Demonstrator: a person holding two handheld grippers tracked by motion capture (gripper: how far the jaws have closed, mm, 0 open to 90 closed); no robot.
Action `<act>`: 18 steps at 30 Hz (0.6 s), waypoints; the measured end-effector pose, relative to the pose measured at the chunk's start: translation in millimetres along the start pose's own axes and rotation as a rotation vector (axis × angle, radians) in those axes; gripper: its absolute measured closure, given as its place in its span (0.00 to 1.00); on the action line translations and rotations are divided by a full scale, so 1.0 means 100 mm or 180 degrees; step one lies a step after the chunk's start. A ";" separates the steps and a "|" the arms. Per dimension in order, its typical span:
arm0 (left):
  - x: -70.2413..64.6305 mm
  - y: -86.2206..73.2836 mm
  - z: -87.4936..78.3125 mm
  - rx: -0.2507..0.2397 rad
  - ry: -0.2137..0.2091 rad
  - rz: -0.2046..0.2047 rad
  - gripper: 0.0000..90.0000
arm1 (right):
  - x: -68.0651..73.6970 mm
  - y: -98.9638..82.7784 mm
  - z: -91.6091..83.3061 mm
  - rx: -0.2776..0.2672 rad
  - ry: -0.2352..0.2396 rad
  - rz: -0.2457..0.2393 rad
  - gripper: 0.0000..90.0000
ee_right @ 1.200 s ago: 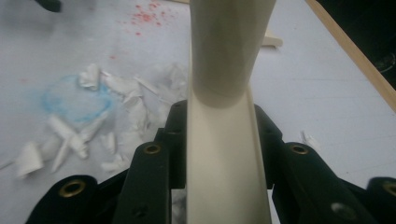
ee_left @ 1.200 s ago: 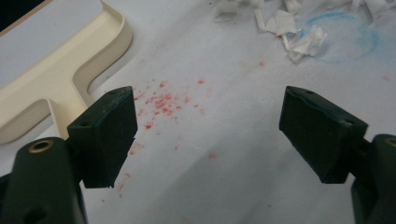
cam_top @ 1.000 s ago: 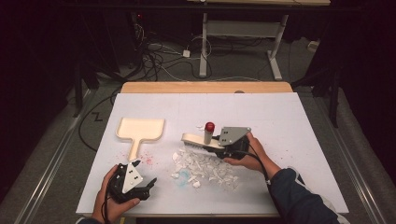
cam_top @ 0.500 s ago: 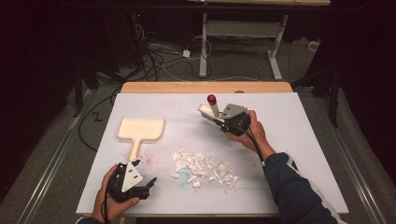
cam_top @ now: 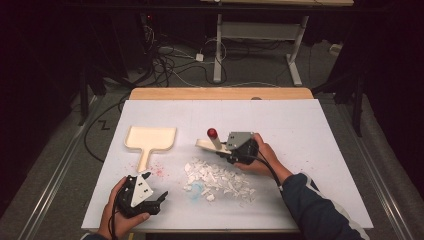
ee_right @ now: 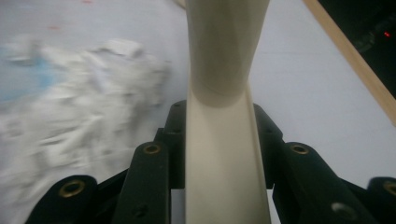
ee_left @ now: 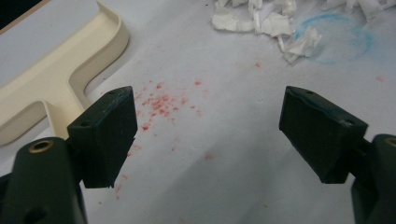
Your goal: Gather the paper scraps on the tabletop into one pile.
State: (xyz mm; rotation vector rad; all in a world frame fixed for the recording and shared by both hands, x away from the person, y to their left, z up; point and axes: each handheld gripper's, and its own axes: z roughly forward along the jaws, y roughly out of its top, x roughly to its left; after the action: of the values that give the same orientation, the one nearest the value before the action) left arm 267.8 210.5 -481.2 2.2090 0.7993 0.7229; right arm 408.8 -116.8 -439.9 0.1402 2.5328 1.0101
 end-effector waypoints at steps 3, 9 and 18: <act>-0.02 0.01 0.00 0.0025 -0.0016 -0.0003 0.21 | 0.15 0.03 -0.14 -0.0063 0.0159 -0.0102 0.76; -0.01 0.02 0.00 0.0006 -0.0018 -0.0003 0.21 | -0.01 0.06 -0.39 -0.0153 -0.0127 0.0039 0.76; -0.01 0.03 0.02 -0.0023 -0.0051 0.0004 0.21 | -0.54 -0.22 -0.37 0.0265 -0.0938 0.0600 0.76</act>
State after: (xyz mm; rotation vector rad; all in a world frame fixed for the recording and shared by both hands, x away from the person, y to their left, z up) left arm 269.0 207.6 -480.6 2.2064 0.7862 0.7070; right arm 444.0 -169.1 -412.8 0.5209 2.3221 0.8784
